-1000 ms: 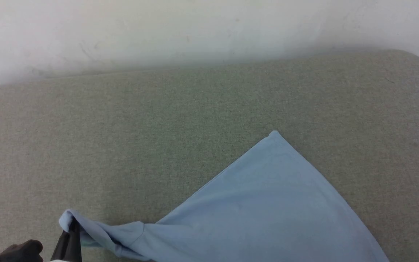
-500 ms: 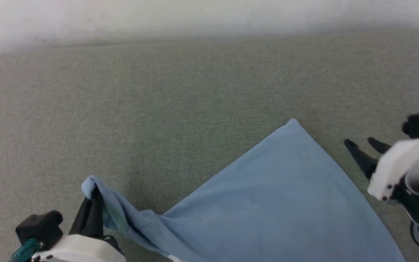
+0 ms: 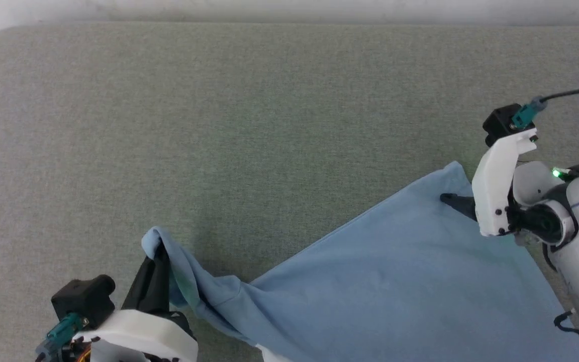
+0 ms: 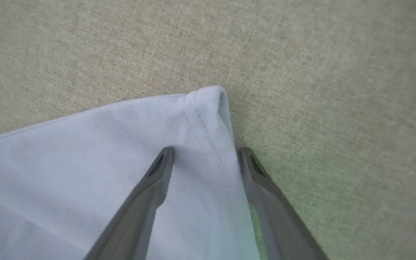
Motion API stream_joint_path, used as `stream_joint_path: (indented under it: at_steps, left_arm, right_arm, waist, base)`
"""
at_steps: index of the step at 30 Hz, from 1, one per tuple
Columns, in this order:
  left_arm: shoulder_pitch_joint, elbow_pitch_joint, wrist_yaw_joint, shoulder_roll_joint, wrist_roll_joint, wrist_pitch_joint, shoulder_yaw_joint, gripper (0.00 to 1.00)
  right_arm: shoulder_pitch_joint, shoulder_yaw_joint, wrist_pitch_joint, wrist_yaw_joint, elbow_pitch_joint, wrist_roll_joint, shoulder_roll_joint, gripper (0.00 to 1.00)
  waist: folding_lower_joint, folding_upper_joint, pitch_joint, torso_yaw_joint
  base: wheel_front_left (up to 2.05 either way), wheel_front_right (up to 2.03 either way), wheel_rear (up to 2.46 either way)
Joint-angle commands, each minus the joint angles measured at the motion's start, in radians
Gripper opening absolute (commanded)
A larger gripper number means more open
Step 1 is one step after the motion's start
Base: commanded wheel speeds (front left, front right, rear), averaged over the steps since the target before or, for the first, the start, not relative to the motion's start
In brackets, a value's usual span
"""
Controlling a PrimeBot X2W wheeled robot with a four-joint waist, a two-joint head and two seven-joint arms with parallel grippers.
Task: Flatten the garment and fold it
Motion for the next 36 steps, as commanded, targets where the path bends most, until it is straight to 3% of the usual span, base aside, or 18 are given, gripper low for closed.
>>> stream_joint_path:
  at_steps: [1, 4, 7, 14, 17, 23, 27, 36]
  left_arm:
    - [-0.018, 0.008, -0.007, -0.003, 0.004, -0.005, -0.003, 0.0]
    - [-0.016, 0.015, -0.006, -0.003, 0.001, -0.005, -0.003, 0.0]
    - [-0.013, 0.018, -0.003, 0.003, 0.0, -0.008, 0.005, 0.0]
    - [-0.061, -0.009, -0.011, 0.065, -0.006, 0.032, 0.052, 0.0]
    - [-0.147, -0.02, -0.033, 0.124, -0.007, 0.073, 0.088, 0.0]
    - [-0.459, 0.126, -0.142, 0.189, -0.089, 0.19, 0.117, 0.0]
    - [-0.718, 0.323, -0.205, 0.178, -0.121, 0.233, 0.106, 0.0]
    - [-1.252, 0.698, -0.251, 0.187, 0.001, 0.061, 0.105, 0.0]
  right_arm:
    - [0.026, 0.057, 0.076, -0.001, 0.066, 0.036, 0.013, 0.02]
    - [0.027, 0.107, 0.136, -0.001, 0.094, 0.063, 0.003, 0.0]
    - [0.015, 0.127, 0.116, -0.001, 0.078, 0.086, -0.009, 0.0]
    - [-0.036, 0.132, -0.104, -0.001, -0.076, 0.112, -0.079, 0.0]
    - [-0.062, 0.116, -0.184, -0.001, -0.133, 0.097, -0.131, 0.0]
    - [-0.14, 0.034, -0.254, -0.001, -0.16, 0.125, -0.178, 0.0]
    - [-0.25, -0.013, -0.33, -0.001, -0.12, 0.08, -0.19, 0.0]
    - [-0.58, -0.087, -0.654, -0.001, 0.026, -0.054, -0.148, 0.0]
  waist:
    - [0.0001, -0.0001, -0.003, 0.009]
    - [0.0001, -0.0001, -0.019, 0.006]
    - [0.0001, -0.0001, -0.046, -0.003]
    - [0.0001, -0.0001, -0.118, -0.028]
    - [0.0001, -0.0001, -0.155, -0.045]
    - [0.0001, -0.0001, -0.17, -0.081]
    - [0.0001, -0.0001, -0.134, -0.116]
    - [0.0001, -0.0001, -0.001, -0.187]
  base:
    - [0.0, 0.0, 0.0]
    - [0.0, 0.0, 0.0]
    - [0.0, 0.0, 0.0]
    - [0.0, 0.0, 0.0]
    - [0.0, 0.0, 0.0]
    - [0.0, 0.0, 0.0]
    - [0.0, 0.0, 0.0]
    - [0.0, 0.0, 0.0]
